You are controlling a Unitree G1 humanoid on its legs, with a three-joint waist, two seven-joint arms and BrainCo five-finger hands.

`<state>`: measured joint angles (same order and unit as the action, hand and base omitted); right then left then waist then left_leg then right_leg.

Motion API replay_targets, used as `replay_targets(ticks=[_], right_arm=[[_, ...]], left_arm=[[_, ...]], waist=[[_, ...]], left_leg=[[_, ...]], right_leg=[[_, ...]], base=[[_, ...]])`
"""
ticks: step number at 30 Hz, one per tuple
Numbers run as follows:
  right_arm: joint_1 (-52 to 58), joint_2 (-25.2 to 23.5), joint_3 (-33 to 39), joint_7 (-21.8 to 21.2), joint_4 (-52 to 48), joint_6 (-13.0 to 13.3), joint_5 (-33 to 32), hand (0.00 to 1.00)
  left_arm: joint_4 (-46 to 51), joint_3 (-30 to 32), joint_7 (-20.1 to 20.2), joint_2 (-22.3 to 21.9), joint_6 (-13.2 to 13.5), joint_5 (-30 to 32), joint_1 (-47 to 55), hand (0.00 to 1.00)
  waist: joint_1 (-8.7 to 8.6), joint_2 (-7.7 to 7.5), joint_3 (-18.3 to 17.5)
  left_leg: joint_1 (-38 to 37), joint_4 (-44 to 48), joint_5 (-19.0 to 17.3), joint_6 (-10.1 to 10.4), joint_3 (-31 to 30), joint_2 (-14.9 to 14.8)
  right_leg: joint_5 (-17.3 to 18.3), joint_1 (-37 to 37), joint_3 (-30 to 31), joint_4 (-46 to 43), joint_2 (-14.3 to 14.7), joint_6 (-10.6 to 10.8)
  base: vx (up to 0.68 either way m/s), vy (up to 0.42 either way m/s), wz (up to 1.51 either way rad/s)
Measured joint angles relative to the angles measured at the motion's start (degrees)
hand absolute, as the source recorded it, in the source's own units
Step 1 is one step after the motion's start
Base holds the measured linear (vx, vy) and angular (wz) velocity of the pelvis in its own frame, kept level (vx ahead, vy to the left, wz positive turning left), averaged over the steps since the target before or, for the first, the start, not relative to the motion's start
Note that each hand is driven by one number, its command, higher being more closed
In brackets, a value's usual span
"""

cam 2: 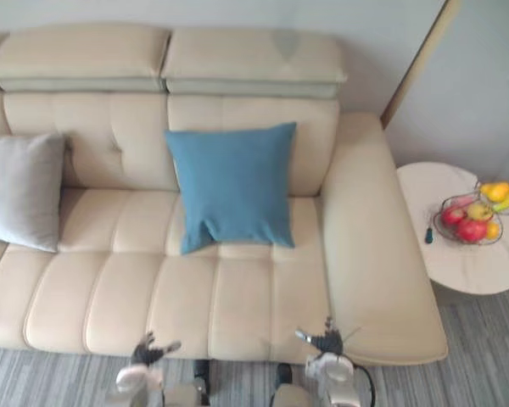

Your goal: Pick up cushions and gather them together orderly.

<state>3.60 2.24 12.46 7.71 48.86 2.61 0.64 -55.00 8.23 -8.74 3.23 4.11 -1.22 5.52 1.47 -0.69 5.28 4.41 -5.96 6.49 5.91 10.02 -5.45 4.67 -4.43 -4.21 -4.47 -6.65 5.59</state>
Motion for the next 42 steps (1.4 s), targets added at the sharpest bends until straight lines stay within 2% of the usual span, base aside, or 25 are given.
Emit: replay_targets(ticks=[6, 13, 17, 19, 20, 21, 22, 23, 24, 25, 26, 27, 28, 29, 30, 31, 32, 34, 36, 37, 38, 39, 40, 42], right_arm=[[1.1, 0.1, 1.0, -1.0, 7.5, -0.5, 0.0, 0.0], [0.8, 0.1, 3.1, -1.2, 8.7, -1.0, 1.2, 0.0], [-0.7, -0.5, 2.8, -0.8, 8.1, -1.2, 1.6, 0.0], [-1.6, -1.3, 2.4, -0.6, 7.7, -1.5, 1.6, 0.0], [-1.5, -1.9, 1.5, -0.3, 6.3, -1.7, 1.6, 0.0], [-1.4, -2.2, 0.4, -0.2, 5.4, -1.6, 1.6, 0.0], [-1.3, -2.9, 0.0, -0.3, 4.4, -1.7, 1.6, 0.0], [-0.4, -3.0, -0.1, -0.3, 4.3, -1.8, 1.6, 0.0], [-0.2, -3.0, -0.1, -0.2, 4.3, -1.8, 1.6, 0.0], [-0.1, -3.0, -0.3, -0.2, 4.9, -1.6, 1.6, 0.0], [-0.3, -3.1, -0.4, -0.2, 5.4, -1.6, 1.7, 0.0], [-2.1, -2.7, -0.3, -0.2, 6.7, -1.6, 1.8, 0.0], [-2.9, -2.0, -0.3, 0.0, 6.6, -1.6, 1.8, 0.0], [-3.0, -1.6, 0.0, 0.3, 6.4, -1.6, 1.9, 0.0], [-3.8, -1.0, 0.4, 0.9, 6.3, -1.7, 1.9, 0.0], [-4.2, -1.0, 0.3, 1.2, 6.3, -1.7, 1.9, 0.0], [-4.4, -1.0, 0.2, 1.3, 6.3, -1.6, 1.9, 0.0], [-6.0, -1.0, 0.2, 1.8, 6.3, -1.7, 1.9, 0.0], [-5.1, -1.1, 0.2, 2.2, 7.2, -1.8, 1.9, 0.0], [-4.6, -1.1, 0.4, 2.4, 7.2, -2.0, 1.9, 0.0], [-4.6, -1.4, 0.7, 2.4, 7.3, -2.1, 1.9, 0.0], [-4.5, -1.1, 0.9, 2.5, 7.4, -2.3, 1.9, 0.0], [-4.4, -0.9, 0.9, 2.5, 7.3, -2.3, 1.9, 0.0], [-3.7, -1.0, 0.9, 2.4, 6.8, -2.2, 1.9, 0.0]], left_arm=[[-2.1, -0.1, 1.3, 0.6, 0.0, 2.4, 0.8, 0.0], [-3.0, -0.3, 1.6, 0.6, 0.0, 3.4, -0.3, 0.0], [-3.0, -0.8, 1.4, 0.5, 0.0, 4.1, -1.8, 0.0], [-2.9, -0.8, 1.3, 0.4, -0.1, 4.4, -3.1, 0.0], [-2.1, -0.8, 1.3, -0.1, -0.2, 4.4, -3.9, 0.0], [-1.0, -0.8, 1.3, -0.5, -0.2, 4.5, -3.6, 0.0], [-0.1, -0.6, 1.3, -1.1, -0.4, 4.4, -4.3, 0.0], [1.0, -0.7, 1.3, -1.3, -0.5, 4.4, -4.3, 0.0], [1.5, -0.7, 1.3, -1.3, -0.5, 4.4, -4.3, 0.0], [1.7, -0.6, 1.3, -0.9, -0.5, 4.4, -4.2, 0.0], [1.6, -0.4, 1.2, -0.5, -0.6, 4.4, -4.0, 0.0], [1.5, 0.7, 1.2, -0.2, -1.0, 4.4, -4.4, 0.0], [1.4, 1.6, 1.2, -2.0, -1.3, 4.4, -3.7, 0.0], [1.5, 1.5, 1.2, -2.7, -1.3, 4.3, -3.4, 0.0], [1.9, 1.1, 1.2, -2.9, -1.1, 4.3, -3.1, 0.0], [1.6, 0.6, 1.1, -2.8, -1.1, 4.3, -3.5, 0.0], [1.5, 0.3, 1.1, -2.8, -1.1, 4.3, -3.7, 0.0], [0.8, -1.4, 1.1, -3.0, -1.1, 4.4, -4.5, 0.0], [0.7, -2.1, 1.1, -2.9, -1.1, 4.4, -4.0, 0.0], [0.8, -2.8, 1.1, -2.8, -1.1, 4.4, -3.9, 0.0], [1.1, -2.7, 1.1, -2.7, -1.0, 4.4, -4.4, 0.0], [1.2, -2.5, 1.1, -2.6, -1.0, 4.4, -4.9, 0.0], [1.2, -2.5, 1.1, -2.4, -1.0, 4.5, -4.5, 0.0], [0.9, -2.5, 1.1, -2.6, -1.1, 4.4, -4.6, 0.0]], waist=[[-0.88, -0.37, -2.1], [-1.01, -0.94, -1.6], [-0.78, -1.81, -0.6], [-0.74, -1.82, 0.0], [-0.51, -1.67, 0.2], [-0.14, -1.08, 0.5], [-0.23, -0.96, 1.2], [-0.22, -1.27, 1.0], [-0.18, -1.54, 0.9], [0.0, -2.55, 0.6], [0.21, -3.36, 0.1], [0.68, -4.06, 0.2], [1.95, -1.8, 0.2], [2.37, -0.36, 0.3], [2.43, -0.44, 1.0], [2.44, -0.37, 1.0], [2.59, 0.1, 1.2], [2.59, 2.57, 3.2], [1.86, 3.03, 3.0], [1.75, 2.78, 2.9], [1.68, 2.0, 3.3], [1.82, 1.58, 3.5], [1.69, 0.96, 3.6], [1.59, 1.0, 3.5]], left_leg=[[-2.9, -0.3, -0.8, -0.4, 0.3, 0.8], [-4.6, -0.1, -1.5, -0.1, 2.8, 0.9], [-5.4, 0.1, -2.1, -0.4, 6.9, 0.7], [-4.4, 1.4, -2.8, -0.9, 8.2, -0.2], [-3.3, 3.8, -3.8, -2.0, 9.5, -1.3], [-2.5, 5.4, -4.5, -2.7, 10.4, -2.9], [-2.3, 6.8, -4.5, -2.6, 11.1, -3.1], [-2.6, 7.7, -4.6, -2.8, 10.5, -2.9], [-2.3, 8.7, -5.0, -3.3, 9.9, -2.8], [-1.2, 10.7, -5.0, -3.3, 9.7, -2.4], [-0.4, 12.0, -5.0, -3.4, 9.7, -2.0], [1.8, 14.9, -5.3, -3.2, 9.7, -2.1], [3.1, 15.2, -5.2, -3.4, 9.6, -3.6], [3.3, 15.0, -5.0, -3.5, 9.7, -4.1], [4.4, 15.2, -4.1, -2.4, 9.8, -4.2], [6.0, 15.6, -3.5, -2.0, 9.8, -4.0], [6.8, 15.9, -3.2, -1.9, 9.8, -4.2], [7.6, 15.7, -1.2, -1.4, 8.9, -5.9], [7.2, 12.3, 1.9, -1.2, 7.6, -5.8], [7.5, 10.6, 1.7, 0.1, 6.5, -5.6], [8.1, 12.1, 1.2, -0.1, 6.5, -5.7], [8.5, 16.2, 0.3, -1.4, 6.3, -5.3], [8.7, 22.2, -4.9, -2.9, 5.3, -4.2], [8.3, 28.3, -10.7, -2.9, 4.1, -3.9]], right_leg=[[-0.1, 3.1, 0.7, 1.0, -0.6, 0.3], [-0.9, 3.0, 3.9, 0.7, -0.6, 0.7], [-2.7, 1.2, 6.6, -0.2, -0.3, 1.2], [-5.0, -0.7, 4.0, -1.8, 0.2, 1.1], [-7.5, -1.7, 1.9, -2.0, 0.8, 1.0], [-7.7, -1.6, 0.6, -2.1, 0.9, 0.9], [-0.9, -4.1, -3.5, -15.0, -0.5, -1.5], [3.6, -5.1, -5.3, -27.2, -1.8, -0.6], [5.2, -4.9, -5.6, -33.2, -2.4, 0.4], [5.4, -4.1, -5.5, -39.3, -3.4, 1.7], [5.0, -3.8, -5.0, -39.9, -4.1, 2.1], [6.7, -4.1, -4.7, -37.1, -3.1, 3.6], [7.1, -2.8, -4.5, -32.2, -0.6, 3.4], [7.9, -1.1, -4.2, -29.2, 0.6, 2.2], [10.6, -0.4, -4.0, -25.8, 0.6, -0.7], [12.2, -0.2, -4.1, -22.4, 0.8, -1.8], [12.4, 0.5, -4.2, -19.9, 1.3, -2.3], [11.1, 3.0, -5.4, -14.3, 3.5, -4.5], [10.6, 2.4, -7.3, -14.5, 3.8, -5.1], [10.1, 1.7, -8.9, -14.4, 3.4, -6.0], [9.8, 1.3, -9.4, -14.4, 2.9, -6.3], [9.3, 0.9, -9.6, -14.4, 2.1, -6.3], [8.7, 0.5, -9.8, -14.4, 0.6, -5.7], [8.0, 0.0, -9.7, -14.4, -0.5, -4.9]], base=[[0.01, 0.022, -0.03], [0.04, 0.009, -0.2], [0.03, 0.021, -0.52], [-0.04, 0.007, -0.42], [-0.06, 0.003, -0.42], [-0.12, -0.009, -0.37], [-0.11, -0.048, -0.04], [-0.09, -0.067, 0.21], [-0.04, -0.109, 0.32], [-0.05, -0.105, 0.21], [-0.06, -0.15, 0.02], [-0.13, -0.125, -0.25], [-0.12, -0.096, -0.32], [-0.18, -0.071, -0.2], [-0.16, -0.112, 0.0], [-0.19, -0.12, 0.0], [-0.22, -0.112, -0.09], [-0.27, -0.065, 0.01], [-0.29, -0.041, 0.4], [-0.25, -0.015, 0.47], [-0.2, 0.013, 0.29], [-0.17, 0.047, 0.21], [-0.16, 0.063, 0.17], [-0.14, 0.148, 0.12]])
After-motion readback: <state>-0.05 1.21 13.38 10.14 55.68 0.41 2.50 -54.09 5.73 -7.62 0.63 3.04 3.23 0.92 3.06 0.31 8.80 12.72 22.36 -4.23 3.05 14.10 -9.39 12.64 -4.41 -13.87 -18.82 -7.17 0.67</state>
